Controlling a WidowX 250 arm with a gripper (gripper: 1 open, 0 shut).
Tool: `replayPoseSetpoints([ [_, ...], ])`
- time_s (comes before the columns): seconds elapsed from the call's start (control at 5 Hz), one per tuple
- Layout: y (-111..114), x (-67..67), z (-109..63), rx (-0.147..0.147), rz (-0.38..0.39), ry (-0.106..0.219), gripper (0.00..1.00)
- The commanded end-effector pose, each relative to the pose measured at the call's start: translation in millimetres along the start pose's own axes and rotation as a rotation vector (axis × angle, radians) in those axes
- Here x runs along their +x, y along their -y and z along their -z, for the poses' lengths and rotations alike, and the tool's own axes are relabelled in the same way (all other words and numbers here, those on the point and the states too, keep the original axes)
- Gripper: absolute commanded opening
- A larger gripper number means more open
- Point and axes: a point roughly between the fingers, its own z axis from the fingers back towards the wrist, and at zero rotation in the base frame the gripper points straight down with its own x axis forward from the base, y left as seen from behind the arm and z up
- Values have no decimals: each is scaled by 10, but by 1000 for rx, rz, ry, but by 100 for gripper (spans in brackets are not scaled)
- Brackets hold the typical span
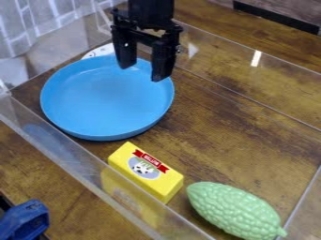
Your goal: Put the green object in the blue tray
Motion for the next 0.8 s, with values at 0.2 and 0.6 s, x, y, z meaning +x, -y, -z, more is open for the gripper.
replayPoseSetpoints([
  [0.2, -117, 94, -231, 1, -2, 80, 100],
  [0.6, -164, 121, -331, -7, 3, 107, 100],
])
